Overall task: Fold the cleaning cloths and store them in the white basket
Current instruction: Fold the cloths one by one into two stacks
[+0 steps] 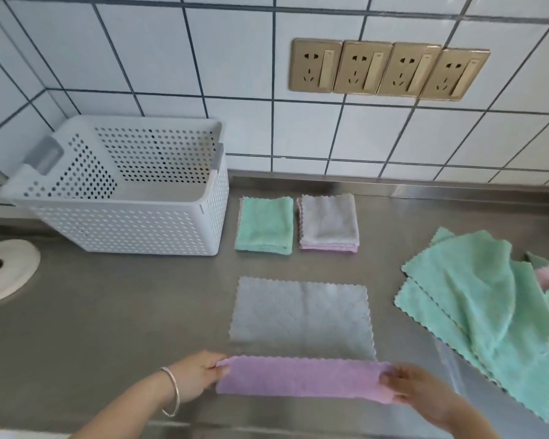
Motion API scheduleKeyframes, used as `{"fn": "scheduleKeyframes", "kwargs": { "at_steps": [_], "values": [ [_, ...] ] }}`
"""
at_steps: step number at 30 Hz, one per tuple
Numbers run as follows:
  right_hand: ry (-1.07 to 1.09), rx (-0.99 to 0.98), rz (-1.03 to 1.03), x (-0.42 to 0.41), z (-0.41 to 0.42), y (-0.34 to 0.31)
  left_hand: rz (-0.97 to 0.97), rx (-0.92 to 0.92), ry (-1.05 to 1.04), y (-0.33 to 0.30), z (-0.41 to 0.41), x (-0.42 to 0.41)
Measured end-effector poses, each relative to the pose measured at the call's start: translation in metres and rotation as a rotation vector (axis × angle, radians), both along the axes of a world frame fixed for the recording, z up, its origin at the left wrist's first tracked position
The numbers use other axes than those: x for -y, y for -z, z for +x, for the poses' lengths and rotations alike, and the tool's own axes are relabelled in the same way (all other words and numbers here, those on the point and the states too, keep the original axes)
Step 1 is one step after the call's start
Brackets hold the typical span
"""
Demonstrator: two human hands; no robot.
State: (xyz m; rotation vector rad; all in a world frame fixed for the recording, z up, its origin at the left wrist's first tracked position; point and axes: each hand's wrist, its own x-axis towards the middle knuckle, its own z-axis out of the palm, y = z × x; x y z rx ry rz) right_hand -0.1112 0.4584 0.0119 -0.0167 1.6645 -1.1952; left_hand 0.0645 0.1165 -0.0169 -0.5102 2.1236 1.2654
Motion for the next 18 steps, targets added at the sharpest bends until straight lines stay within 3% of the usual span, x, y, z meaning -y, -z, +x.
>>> {"fn": "scheduleKeyframes", "kwargs": {
  "at_steps": [4,12,18],
  "values": [
    [-0.047,-0.076,0.130,0.005,-0.016,0.010,-0.020,0.061,-0.055,-0.005,-0.019,0.001],
    [-0.091,-0.490,0.462,0.056,-0.075,0.030,-0.284,-0.016,-0.260,0.005,-0.092,0.024],
    [-0.115,-0.599,0.588,0.072,-0.088,0.037,-0.455,0.022,-0.222,0.015,-0.119,0.029]
  ]
}}
